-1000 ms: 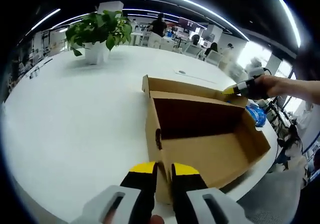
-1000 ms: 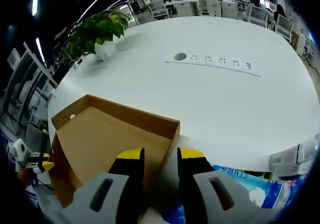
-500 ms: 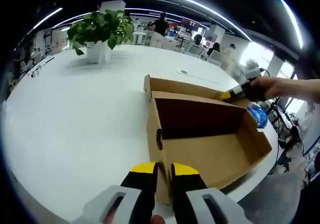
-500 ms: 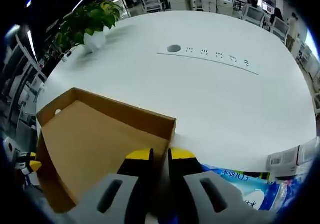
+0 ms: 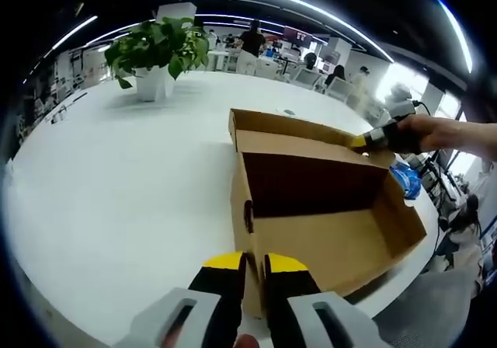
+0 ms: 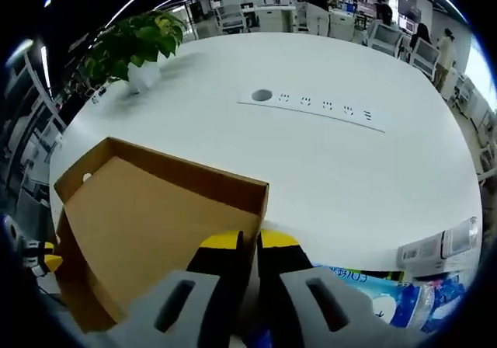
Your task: Operate the shoe box by opening the lid, removing the specified soft item, and placing it in the target area until the item is outside and the box remains undamaged.
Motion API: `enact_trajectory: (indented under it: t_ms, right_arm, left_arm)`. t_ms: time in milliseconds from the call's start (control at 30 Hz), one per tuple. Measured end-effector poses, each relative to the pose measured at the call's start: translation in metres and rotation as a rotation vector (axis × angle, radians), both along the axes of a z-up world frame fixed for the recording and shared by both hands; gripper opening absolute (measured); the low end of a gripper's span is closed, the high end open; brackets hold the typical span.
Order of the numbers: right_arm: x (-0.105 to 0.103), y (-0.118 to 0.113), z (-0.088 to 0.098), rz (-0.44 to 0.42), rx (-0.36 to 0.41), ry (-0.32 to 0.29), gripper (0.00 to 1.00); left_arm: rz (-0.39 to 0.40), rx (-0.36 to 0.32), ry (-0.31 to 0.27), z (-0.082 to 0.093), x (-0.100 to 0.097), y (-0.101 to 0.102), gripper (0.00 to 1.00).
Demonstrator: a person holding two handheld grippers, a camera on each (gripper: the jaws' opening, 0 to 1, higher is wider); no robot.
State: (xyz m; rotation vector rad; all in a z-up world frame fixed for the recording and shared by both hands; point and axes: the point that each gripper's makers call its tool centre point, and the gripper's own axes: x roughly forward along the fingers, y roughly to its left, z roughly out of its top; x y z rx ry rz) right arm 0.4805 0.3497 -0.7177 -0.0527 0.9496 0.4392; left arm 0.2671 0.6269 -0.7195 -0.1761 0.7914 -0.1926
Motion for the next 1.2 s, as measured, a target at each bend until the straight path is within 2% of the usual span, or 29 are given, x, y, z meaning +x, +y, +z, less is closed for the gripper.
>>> enact_trajectory:
  t_ms: [133,367,633,1200]
  right_arm:
    - [-0.009,0.004,0.012,0.023,-0.005,-0.025,0.05]
    - [0.0,0.003,0.022,0.026,-0.006,-0.052,0.05]
    - [0.01,0.009,0.044,0.032,0.024,-0.106,0.04]
    - [0.013,0.008,0.077,0.057,0.047,-0.192,0.03]
  left_arm:
    - [0.014,-0.003,0.004,0.0,0.0,0.0,0.09]
    - [0.028,0.0,0.01,-0.001,0.002,0.001,0.08]
    - [0.049,-0.001,0.011,-0.001,0.004,0.002,0.08]
    - [0.077,-0.01,0.009,0.0,0.009,0.0,0.08]
